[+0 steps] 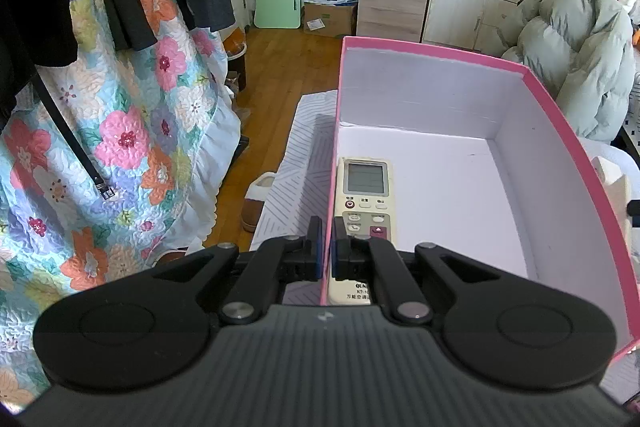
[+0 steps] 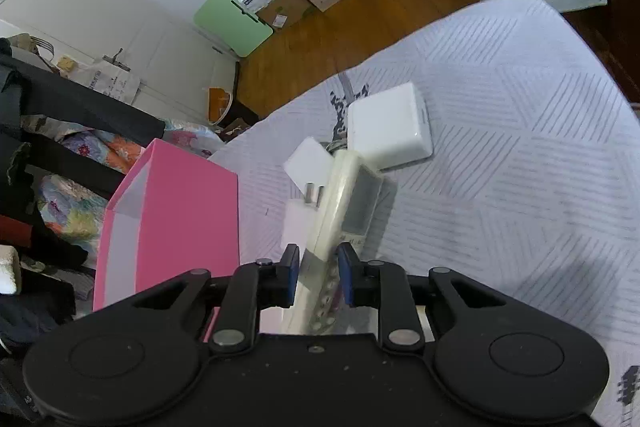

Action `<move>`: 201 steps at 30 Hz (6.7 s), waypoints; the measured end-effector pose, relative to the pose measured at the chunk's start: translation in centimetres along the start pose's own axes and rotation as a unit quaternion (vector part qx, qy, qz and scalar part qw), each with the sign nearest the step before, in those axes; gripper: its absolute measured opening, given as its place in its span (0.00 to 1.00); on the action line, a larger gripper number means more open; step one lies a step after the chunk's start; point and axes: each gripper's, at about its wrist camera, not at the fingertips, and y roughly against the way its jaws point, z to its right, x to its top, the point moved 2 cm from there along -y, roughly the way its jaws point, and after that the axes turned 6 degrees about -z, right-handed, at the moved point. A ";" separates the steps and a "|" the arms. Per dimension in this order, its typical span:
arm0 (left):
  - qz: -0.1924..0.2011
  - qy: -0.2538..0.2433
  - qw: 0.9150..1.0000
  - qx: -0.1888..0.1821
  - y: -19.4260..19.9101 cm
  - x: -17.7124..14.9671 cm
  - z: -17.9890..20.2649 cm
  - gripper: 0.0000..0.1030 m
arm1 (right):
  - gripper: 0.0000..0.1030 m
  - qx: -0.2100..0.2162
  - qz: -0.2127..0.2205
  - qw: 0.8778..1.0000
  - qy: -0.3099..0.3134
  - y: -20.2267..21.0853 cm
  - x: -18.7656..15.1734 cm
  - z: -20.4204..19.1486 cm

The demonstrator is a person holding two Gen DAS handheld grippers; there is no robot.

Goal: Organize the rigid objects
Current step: 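Return the right gripper to the table and grasp the long cream remote, then carry the cream remote with the right gripper into the box and release, then return the right gripper to the table and grasp the white charger, then carry the white charger with the right gripper into the box and release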

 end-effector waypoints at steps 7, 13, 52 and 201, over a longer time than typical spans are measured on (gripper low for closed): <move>0.000 0.001 1.000 -0.002 0.1 0.1 -0.2 0.03 | 0.43 -0.024 -0.001 1.000 -0.003 -0.6 -0.2 -0.4; 0.001 0.001 1.000 -0.003 0.1 0.1 -0.1 0.03 | 0.45 -0.037 0.007 0.999 -0.016 -1.3 -0.1 0.3; 0.001 -0.007 1.000 -0.011 0.6 0.3 -0.2 0.02 | 0.21 0.029 -0.002 0.860 0.509 -2.3 -7.5 -22.2; -0.014 0.020 0.997 -0.069 0.5 1.0 -2.0 0.05 | 0.63 0.042 -0.332 0.919 0.209 -16.7 -9.3 -22.0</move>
